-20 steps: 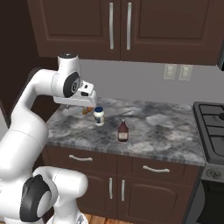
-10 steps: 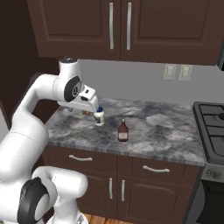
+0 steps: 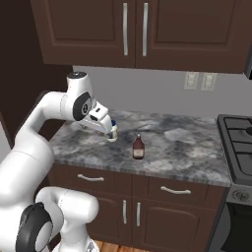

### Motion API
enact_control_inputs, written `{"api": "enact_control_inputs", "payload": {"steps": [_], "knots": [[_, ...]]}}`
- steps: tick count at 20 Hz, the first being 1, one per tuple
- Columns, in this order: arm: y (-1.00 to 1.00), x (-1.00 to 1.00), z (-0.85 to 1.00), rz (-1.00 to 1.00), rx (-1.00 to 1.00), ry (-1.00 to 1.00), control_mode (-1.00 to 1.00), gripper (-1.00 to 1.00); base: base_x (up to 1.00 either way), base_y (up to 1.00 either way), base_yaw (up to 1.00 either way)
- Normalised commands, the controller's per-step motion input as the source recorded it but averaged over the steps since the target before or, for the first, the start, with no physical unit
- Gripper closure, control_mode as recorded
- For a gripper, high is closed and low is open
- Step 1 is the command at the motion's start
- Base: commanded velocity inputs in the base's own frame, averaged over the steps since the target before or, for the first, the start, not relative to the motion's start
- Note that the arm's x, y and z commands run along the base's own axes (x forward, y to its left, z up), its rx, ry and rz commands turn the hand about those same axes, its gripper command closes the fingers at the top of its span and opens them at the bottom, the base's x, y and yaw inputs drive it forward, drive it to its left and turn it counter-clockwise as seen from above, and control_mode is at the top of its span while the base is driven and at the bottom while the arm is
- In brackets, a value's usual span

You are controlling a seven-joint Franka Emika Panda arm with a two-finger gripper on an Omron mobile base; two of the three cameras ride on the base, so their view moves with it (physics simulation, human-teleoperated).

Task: Pick the ketchup and mayonnaise from the counter and place them in the cabinet.

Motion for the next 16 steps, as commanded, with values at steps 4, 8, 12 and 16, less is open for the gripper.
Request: {"api": "enact_control_inputs", "payload": {"steps": [4,8,12,16], "knots": [[-0.28,0.21,-0.09,-0.04,0.00,0.00,-1.00,-1.00,0.00,0.00,0.00],[-0.24,0.16,-0.11,-0.01,-0.02,0.00,-1.00,-1.00,0.00,0.00,0.00],[-0.21,0.24,-0.21,-0.01,-0.04,0.00,-1.00,-1.00,0.00,0.00,0.00],[-0.09,0.19,-0.31,-0.01,-0.12,0.00,-1.00,-1.00,0.00,0.00,0.00]]}}
